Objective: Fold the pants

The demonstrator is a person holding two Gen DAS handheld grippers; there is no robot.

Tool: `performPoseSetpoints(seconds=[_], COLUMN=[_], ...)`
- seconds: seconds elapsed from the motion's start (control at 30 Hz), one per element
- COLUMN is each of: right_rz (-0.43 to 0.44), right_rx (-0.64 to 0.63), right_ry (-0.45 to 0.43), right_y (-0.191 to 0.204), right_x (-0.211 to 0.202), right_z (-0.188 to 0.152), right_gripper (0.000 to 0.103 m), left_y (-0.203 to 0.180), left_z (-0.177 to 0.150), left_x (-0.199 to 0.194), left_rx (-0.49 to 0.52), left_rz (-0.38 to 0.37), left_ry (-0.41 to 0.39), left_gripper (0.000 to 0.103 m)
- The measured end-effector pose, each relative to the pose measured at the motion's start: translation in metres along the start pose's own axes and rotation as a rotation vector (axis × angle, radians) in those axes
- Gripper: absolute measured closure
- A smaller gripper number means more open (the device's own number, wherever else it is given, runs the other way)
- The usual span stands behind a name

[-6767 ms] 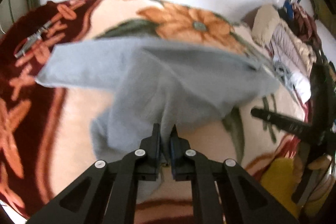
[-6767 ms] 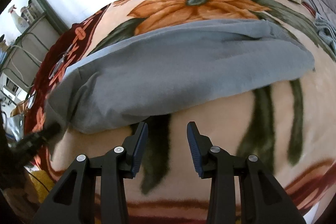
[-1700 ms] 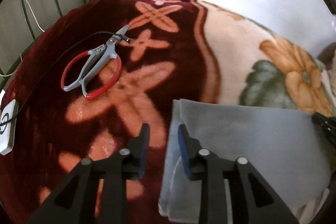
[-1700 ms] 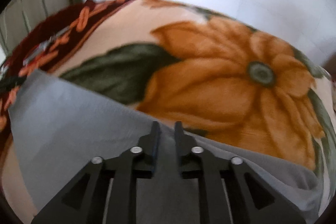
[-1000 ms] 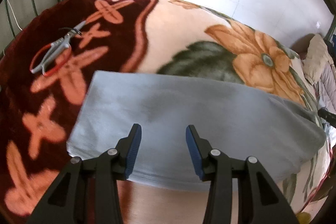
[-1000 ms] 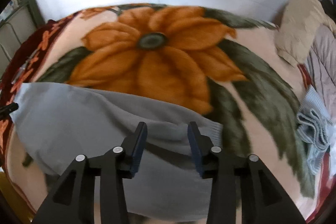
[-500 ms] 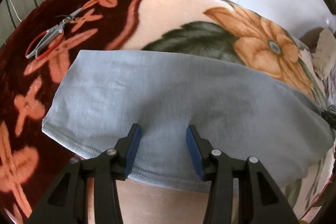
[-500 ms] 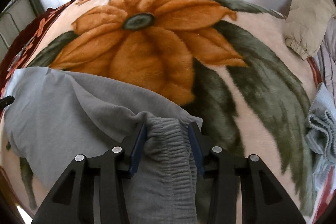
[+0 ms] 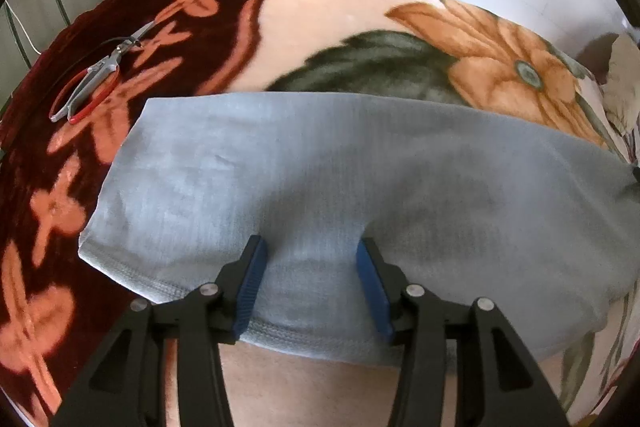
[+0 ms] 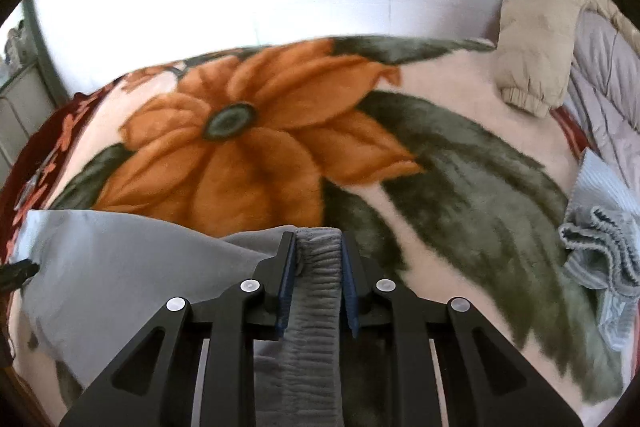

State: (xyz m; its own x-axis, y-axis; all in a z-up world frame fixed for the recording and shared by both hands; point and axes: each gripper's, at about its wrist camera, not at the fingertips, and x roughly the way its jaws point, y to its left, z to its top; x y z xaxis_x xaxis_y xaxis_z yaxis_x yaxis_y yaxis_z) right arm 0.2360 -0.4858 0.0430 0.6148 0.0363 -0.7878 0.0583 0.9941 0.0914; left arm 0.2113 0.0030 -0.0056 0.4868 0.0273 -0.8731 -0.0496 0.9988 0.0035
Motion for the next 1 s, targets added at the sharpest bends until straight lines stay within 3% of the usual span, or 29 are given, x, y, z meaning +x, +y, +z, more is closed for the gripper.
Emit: performPoseSetpoints(seconds=[0.17, 0.33, 0.5, 0.67, 1.0], right_rz=[-0.071, -0.074, -0.075, -0.109, 0.008], right_rx=[-0.031, 0.037, 0.091, 0.017, -0.02], right_ry=[0.081, 0.086, 0.054, 0.021, 0.056], right_y=[0.004, -0.003, -0.002, 0.025, 0.1], right_x=[0.041, 0.044, 0.011, -0.034, -0.094], right_z=[-0.01, -0.014, -0.008, -0.011, -0.057], right_gripper=[0.081, 0.077, 0.071, 0.07, 0.07], left_y=[-0.001, -0.002, -0.004, -0.011, -0.026], left_z=[-0.001, 0.001, 0.003, -0.005, -0.034], left_x=[0.001, 0.003, -0.006, -0.027, -0.07], left_rx=[0.003, 0.006, 0.021, 0.062, 0.079], left_rz=[0.002, -0.003, 0.004, -0.021, -0.163], left_ry=[-0.004, -0.002, -0.014, -0.041, -0.072], left_gripper=[0.051, 0.05, 0.05, 0.05, 0.05])
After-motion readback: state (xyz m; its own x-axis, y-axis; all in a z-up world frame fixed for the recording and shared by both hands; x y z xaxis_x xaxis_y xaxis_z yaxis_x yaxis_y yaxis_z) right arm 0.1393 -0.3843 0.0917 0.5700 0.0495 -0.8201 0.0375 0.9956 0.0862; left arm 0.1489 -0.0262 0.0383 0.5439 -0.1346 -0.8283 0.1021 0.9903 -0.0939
